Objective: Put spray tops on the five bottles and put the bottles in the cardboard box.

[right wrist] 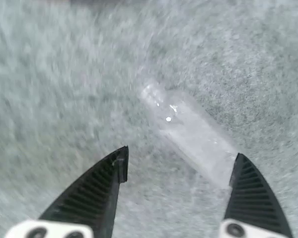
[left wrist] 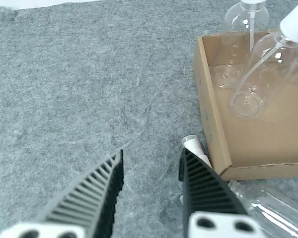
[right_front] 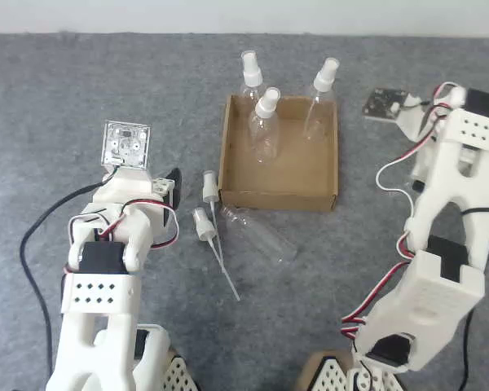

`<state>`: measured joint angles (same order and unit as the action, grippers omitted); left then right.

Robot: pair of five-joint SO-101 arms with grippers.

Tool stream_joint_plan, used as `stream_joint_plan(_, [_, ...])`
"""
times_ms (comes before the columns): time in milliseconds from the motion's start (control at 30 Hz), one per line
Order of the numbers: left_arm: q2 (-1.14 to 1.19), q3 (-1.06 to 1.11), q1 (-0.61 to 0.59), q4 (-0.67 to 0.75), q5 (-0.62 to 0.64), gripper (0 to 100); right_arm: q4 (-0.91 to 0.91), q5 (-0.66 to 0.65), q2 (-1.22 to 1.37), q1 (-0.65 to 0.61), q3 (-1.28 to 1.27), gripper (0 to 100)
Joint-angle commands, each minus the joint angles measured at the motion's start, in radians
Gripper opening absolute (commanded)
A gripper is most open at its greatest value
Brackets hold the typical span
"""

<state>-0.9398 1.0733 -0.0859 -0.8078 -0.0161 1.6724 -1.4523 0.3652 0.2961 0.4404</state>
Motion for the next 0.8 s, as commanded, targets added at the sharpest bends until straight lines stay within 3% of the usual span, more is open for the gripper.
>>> stream_joint_plan(0, [0.003,-0.008,0.000,0.026,0.006,17,0.001,-0.114,0.019,0.042,0.064,28.5])
stream_joint_plan(300, [0.003,-0.008,0.002,0.026,0.006,17,0.002,-0.241,0.170,0.130,0.150,28.5])
stream_joint_plan(667, [0.003,-0.007,0.002,0.026,0.006,17,-0.047,-0.229,0.395,0.108,0.252,28.1])
stream_joint_plan(767, [0.003,-0.007,0.002,0.026,0.006,17,-0.053,-0.140,0.424,0.111,0.288,23.0])
